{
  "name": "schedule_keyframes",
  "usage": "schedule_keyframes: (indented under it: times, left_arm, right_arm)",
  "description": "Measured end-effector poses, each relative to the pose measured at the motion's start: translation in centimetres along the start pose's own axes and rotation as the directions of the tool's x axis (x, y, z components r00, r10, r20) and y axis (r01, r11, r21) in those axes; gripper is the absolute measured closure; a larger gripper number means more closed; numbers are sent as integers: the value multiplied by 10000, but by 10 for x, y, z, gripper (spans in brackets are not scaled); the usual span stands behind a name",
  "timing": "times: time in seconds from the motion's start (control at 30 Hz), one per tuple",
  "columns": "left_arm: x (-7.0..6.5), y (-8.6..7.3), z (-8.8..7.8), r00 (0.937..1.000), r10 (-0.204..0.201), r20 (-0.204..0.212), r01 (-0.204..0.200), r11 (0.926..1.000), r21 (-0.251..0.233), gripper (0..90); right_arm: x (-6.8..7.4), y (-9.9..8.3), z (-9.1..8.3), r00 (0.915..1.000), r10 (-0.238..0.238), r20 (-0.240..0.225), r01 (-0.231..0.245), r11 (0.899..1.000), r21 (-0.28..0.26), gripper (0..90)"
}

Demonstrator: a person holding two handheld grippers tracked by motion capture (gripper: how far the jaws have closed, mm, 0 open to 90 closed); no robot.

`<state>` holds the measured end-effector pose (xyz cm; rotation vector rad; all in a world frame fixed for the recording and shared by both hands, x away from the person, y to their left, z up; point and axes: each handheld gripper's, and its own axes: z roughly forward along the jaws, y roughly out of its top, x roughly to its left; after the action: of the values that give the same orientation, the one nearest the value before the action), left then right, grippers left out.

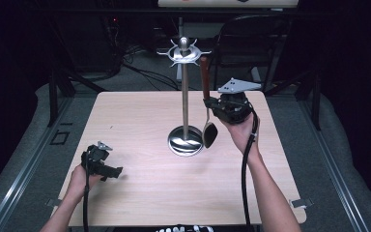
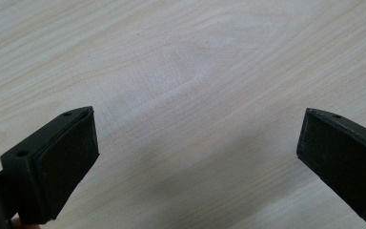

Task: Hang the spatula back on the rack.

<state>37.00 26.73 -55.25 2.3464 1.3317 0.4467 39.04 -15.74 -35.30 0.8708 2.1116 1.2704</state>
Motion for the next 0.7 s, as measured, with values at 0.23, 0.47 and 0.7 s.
schedule_keyframes:
  times: [0.23, 0.47, 0.7]
  left_arm:
    - [0, 0, 0, 10000, -4, 15, 4, 10000, -1, 0]
    - [0, 0, 0, 10000, 8, 10, -8, 10000, -12, 0]
    - [0, 0, 0, 10000, -20, 1, 20, 10000, 2, 0]
  right_arm:
    - [3, 1, 2, 9999, -113, -69, 114, 9999, 84, 848]
    - [5, 5, 4, 9998, -182, -49, 183, 9996, 231, 847]
    - [8, 7, 4, 9995, -220, 219, 211, 9991, 376, 846]
